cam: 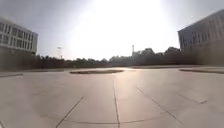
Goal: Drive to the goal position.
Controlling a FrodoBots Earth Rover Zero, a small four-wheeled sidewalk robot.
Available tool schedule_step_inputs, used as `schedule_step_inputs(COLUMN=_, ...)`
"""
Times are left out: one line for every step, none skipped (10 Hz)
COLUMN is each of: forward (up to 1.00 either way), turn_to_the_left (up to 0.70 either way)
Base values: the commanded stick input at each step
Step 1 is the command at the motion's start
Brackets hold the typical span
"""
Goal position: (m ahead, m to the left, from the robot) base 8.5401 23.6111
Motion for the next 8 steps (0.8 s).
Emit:
schedule_step_inputs(forward=0.7, turn_to_the_left=0.0)
schedule_step_inputs(forward=0.7, turn_to_the_left=0.0)
schedule_step_inputs(forward=0.7, turn_to_the_left=0.0)
schedule_step_inputs(forward=0.7, turn_to_the_left=0.0)
schedule_step_inputs(forward=0.7, turn_to_the_left=0.0)
schedule_step_inputs(forward=0.7, turn_to_the_left=0.0)
schedule_step_inputs(forward=0.7, turn_to_the_left=0.0)
schedule_step_inputs(forward=0.7, turn_to_the_left=0.0)
